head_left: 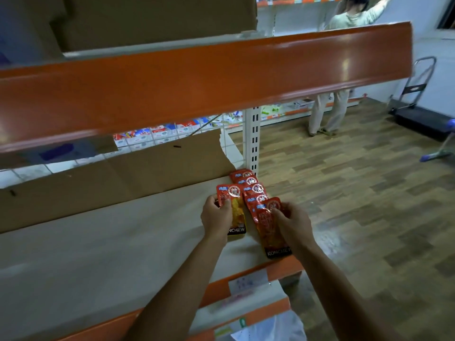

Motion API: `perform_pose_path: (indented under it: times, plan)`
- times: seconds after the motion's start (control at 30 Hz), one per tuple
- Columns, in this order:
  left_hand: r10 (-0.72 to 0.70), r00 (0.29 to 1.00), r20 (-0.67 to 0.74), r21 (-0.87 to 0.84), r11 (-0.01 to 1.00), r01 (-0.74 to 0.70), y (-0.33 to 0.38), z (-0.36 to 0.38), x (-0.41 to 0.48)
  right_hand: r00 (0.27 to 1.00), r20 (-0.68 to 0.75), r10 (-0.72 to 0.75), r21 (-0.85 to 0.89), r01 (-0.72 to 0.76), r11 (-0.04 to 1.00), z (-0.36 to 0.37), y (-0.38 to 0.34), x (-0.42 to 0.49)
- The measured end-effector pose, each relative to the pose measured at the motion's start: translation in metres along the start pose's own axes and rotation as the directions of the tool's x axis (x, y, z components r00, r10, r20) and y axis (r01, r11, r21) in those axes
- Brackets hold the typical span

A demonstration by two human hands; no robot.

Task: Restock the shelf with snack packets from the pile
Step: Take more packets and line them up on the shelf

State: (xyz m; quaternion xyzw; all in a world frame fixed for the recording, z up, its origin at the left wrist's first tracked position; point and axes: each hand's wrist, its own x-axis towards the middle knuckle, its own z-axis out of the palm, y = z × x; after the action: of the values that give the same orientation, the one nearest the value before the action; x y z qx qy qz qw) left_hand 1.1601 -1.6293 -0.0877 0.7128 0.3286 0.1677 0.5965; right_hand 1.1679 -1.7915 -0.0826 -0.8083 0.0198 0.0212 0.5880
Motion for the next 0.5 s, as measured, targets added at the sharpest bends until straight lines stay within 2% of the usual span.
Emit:
perform_pose_path:
  times: [0.17,0.3,0.4,0.5]
  plan:
    - [-0.004,1.000,0.024,-0.096,0.995,0.006,-0.001,-0.001,-0.001,0.999,-0.033,-0.018,0.089,0.021,0.996,0.001,-0.007,0.009]
    - [0.063,0.996,0.058,-0.106,0.993,-0.056,-0.001,-0.004,0.005,1.000,-0.014,-0.008,0.150,0.010,0.989,0.010,-0.016,0.017]
    - [0.103,0.988,0.114,0.001,0.995,-0.104,0.000,-0.005,0.017,1.000,0.001,-0.017,0.186,0.016,0.982,0.019,-0.021,0.021]
    - [0.180,0.968,0.173,0.222,0.951,-0.216,0.002,-0.006,0.030,0.999,0.048,0.002,0.230,-0.013,0.973,0.026,-0.026,0.025]
